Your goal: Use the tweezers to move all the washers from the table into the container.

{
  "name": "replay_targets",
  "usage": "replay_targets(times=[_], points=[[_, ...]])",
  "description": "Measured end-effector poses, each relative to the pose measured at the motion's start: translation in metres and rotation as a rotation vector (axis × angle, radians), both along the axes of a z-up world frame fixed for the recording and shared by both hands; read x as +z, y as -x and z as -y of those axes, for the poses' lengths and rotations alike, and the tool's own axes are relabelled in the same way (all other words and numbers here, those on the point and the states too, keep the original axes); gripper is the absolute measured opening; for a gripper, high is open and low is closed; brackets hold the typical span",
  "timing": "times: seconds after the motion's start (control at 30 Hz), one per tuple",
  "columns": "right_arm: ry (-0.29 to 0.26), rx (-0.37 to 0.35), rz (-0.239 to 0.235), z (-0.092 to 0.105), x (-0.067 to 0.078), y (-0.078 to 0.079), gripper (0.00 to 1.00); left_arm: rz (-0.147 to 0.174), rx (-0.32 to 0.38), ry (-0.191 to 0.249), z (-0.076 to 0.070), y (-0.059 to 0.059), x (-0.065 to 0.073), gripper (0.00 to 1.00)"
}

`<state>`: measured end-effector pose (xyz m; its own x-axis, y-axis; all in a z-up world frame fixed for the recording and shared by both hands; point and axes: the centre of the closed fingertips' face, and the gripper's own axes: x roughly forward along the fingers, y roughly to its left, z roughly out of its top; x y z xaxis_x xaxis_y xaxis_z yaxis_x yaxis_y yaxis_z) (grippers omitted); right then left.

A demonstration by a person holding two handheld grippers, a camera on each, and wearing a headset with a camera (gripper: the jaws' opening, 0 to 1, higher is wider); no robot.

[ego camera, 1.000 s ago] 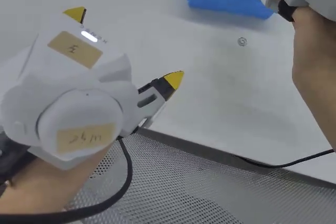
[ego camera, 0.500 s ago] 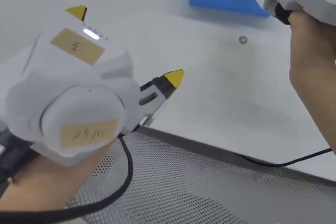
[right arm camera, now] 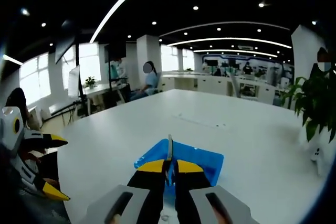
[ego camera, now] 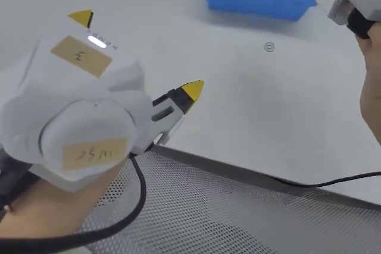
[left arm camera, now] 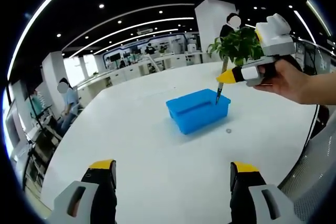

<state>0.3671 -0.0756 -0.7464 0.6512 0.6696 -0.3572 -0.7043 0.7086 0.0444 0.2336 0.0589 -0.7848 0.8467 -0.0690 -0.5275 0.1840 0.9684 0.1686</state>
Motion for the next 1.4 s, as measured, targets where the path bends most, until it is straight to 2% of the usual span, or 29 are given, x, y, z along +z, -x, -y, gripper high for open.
replay_targets(times=[0.1,0.33,0.43,0.7,1.03,1.23,1.4], points=[[0.016,0.011,-0.015,0.004,-0.009,0.009,0.03,-0.003,0.001,-0.001,0.0,0.0,-0.001,0.92],[0.073,0.013,-0.082,0.012,-0.047,0.021,0.03,-0.005,-0.003,-0.002,0.0,0.0,-0.002,0.92],[0.084,0.017,-0.104,0.012,-0.055,0.022,0.03,-0.01,-0.003,-0.003,-0.001,0.0,-0.003,0.92],[0.107,0.015,-0.123,0.009,-0.069,0.018,0.03,-0.014,-0.006,-0.004,0.0,0.001,-0.004,0.92],[0.116,0.009,-0.137,0.014,-0.07,0.022,0.03,-0.017,-0.008,-0.005,0.001,0.001,-0.003,0.92],[0.115,0.008,-0.129,0.016,-0.069,0.022,0.03,-0.017,-0.006,-0.006,0.0,0.0,-0.003,0.92],[0.129,0.021,-0.119,0.014,-0.063,0.022,0.02,-0.015,-0.007,-0.007,0.001,0.0,-0.003,0.92]])
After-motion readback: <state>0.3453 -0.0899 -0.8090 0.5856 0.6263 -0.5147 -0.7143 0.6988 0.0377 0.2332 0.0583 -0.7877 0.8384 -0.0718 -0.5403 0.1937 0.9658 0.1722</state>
